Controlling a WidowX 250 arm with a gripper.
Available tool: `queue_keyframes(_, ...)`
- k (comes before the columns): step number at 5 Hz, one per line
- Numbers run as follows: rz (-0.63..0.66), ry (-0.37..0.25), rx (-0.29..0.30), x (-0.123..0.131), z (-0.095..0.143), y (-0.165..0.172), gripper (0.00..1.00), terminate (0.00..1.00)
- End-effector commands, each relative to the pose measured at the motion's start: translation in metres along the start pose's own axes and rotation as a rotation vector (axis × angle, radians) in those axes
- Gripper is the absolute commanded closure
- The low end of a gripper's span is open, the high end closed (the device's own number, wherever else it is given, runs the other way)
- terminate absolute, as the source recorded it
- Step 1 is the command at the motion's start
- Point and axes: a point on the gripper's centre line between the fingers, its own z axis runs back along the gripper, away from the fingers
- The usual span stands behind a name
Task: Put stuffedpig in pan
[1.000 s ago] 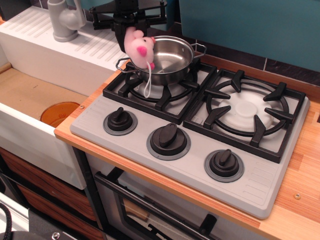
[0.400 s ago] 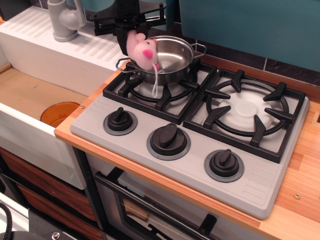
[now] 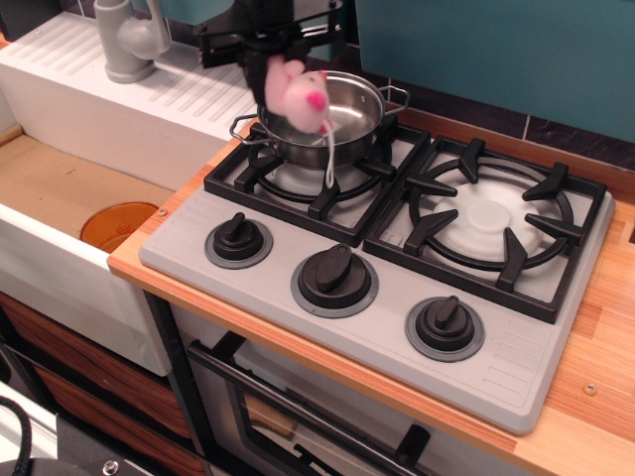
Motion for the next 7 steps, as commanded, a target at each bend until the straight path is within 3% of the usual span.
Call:
queue_keyframes(1,0.041,-0.111,-0.042,0.012,0.021,0.0,0.0,0.0)
queue_keyframes(2,0.063,-0.167,-0.047,0.01,0.018,0.0,0.0,0.0)
queue_keyframes(3,0.052,-0.165,-0.046,0.01,0.02,0.0,0.0,0.0)
queue_keyframes(4,0.035,-0.149,-0.048,0.012,0.023,0.001,0.0,0.0)
queue_keyframes(5,-0.007,-0.089,-0.067,0.016,0.031,0.004,0.0,0.0)
queue_keyframes(7,-0.037,-0.063,-0.069,0.017,0.035,0.012,0.0,0.0)
